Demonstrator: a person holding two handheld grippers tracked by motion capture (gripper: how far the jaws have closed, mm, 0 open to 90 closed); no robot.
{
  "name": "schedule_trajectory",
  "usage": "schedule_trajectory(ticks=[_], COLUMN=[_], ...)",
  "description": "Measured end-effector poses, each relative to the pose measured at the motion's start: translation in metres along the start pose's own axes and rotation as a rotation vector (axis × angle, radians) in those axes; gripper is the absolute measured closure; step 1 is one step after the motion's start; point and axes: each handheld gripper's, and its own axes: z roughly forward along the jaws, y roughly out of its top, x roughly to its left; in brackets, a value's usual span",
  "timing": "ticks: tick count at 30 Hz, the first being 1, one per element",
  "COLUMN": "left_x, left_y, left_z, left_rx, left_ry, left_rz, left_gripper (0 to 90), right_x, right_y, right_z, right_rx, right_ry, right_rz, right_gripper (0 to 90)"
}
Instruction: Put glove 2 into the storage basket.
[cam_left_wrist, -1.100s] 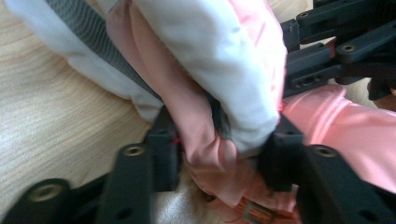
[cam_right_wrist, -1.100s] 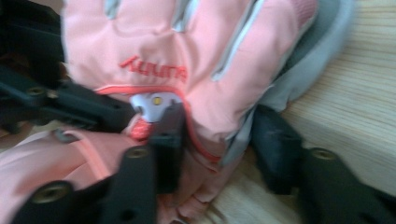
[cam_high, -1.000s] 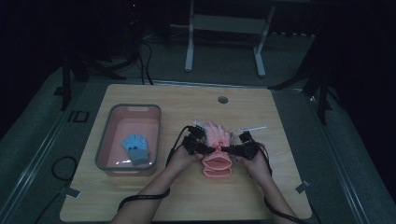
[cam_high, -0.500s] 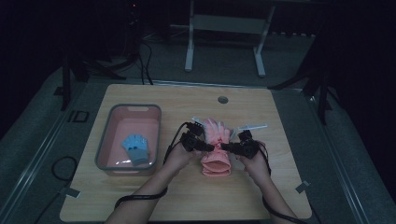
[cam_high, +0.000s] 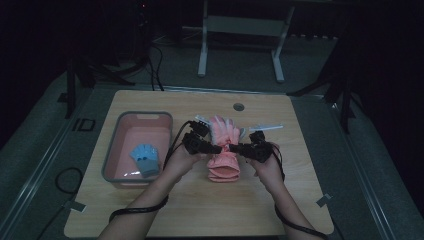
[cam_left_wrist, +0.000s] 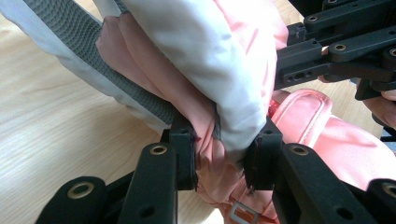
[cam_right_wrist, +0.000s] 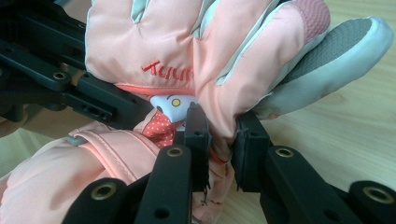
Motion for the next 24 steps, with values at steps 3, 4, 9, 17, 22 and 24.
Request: schedule_trajectory(ticks=[3,4,9,17,22,24], left_x=[0.003,0.003,0.008,0.017,0.023,0.024], left_y=[0.001,0.001,0.004,0.006,0.002,0.002], left_z=[-0.018,-0.022,-0.041,-0.067,-0.085,-0.088], left_rx=[-0.01,-0.014,-0.021,-0.016,-0.015,-0.017], left_ry=[0.012,0.014,0.023,0.041,0.056,0.062], left_rz=[0.002,0.0,0.002,0.002,-0.001,0.004], left_gripper=[69.7,69.7,69.6,69.6,69.5,69.5], right_x=[0.013,0.016,0.029,0.048,0.06,0.063], right_y=[0.011,0.014,0.029,0.047,0.055,0.057], right_z=[0.001,0.002,0.003,0.011,0.018,0.019], right_rx=[-0.008,-0.007,-0.011,-0.018,-0.019,-0.02], right_ry=[0.008,0.009,0.01,0.028,0.049,0.051], right_rz=[-0.016,-0.017,-0.027,-0.043,-0.057,-0.062], right_gripper=[77.9,77.9,77.8,77.7,77.7,77.6])
